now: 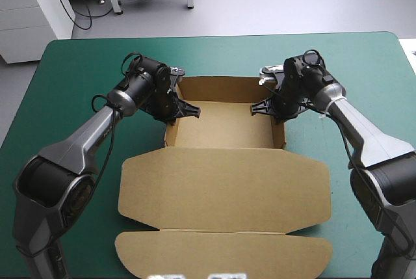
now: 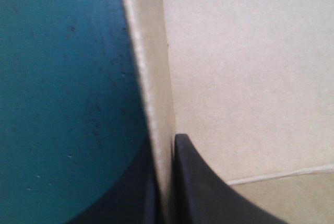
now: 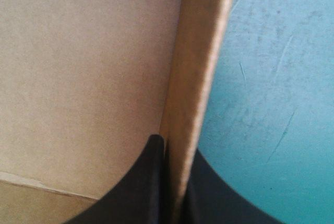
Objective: Fold the box
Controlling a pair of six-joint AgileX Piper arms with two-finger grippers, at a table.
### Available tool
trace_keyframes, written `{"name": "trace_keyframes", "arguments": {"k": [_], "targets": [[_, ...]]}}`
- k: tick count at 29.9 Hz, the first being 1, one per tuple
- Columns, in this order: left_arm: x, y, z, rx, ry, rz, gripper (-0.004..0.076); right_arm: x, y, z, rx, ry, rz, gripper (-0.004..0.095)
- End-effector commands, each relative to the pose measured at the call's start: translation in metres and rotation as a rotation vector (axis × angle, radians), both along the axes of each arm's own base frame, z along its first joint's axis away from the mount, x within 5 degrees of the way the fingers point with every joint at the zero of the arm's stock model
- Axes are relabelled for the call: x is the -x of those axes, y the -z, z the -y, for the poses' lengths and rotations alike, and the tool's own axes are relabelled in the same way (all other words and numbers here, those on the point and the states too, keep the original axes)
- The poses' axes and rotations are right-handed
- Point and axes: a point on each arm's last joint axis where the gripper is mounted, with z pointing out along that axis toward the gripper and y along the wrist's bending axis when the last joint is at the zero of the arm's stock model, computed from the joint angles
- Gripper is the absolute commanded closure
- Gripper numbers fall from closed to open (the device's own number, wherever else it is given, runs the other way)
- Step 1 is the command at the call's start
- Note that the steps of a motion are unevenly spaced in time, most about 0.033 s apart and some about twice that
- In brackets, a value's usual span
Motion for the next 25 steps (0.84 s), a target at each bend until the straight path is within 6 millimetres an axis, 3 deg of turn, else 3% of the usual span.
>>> {"name": "trace_keyframes", "arguments": {"k": [1,6,9,17,21,25], "targets": [[0.003,-0.028,-0.002,0.007,0.068,0.103,0.0673,0.006,-0.028,0.002,-0.003,-0.024,0.057,0.0829],[0.003,-0.026,-0.001,0.002,0.081,0.094,0.0406,0.003,-0.034,0.006,0.041,0.003,0.098,0.0510],[0.003,-0.028,-0.002,0.001,0.081,0.096,0.0298,0.001,-0.037,0.010,0.080,0.000,0.120,0.0454],[0.001,-0.035,-0.005,-0.047,0.096,0.120,0.0283,-0.004,-0.059,0.009,0.068,0.010,0.194,0.0453],[-0.001,-0.059,-0.012,-0.117,0.128,0.170,0.0283,-0.002,-0.083,0.010,0.048,0.003,0.269,0.0453],[0.000,-0.090,-0.012,-0.070,0.117,0.264,0.0283,0.002,-0.108,0.012,0.024,0.006,0.342,0.0453]]}}
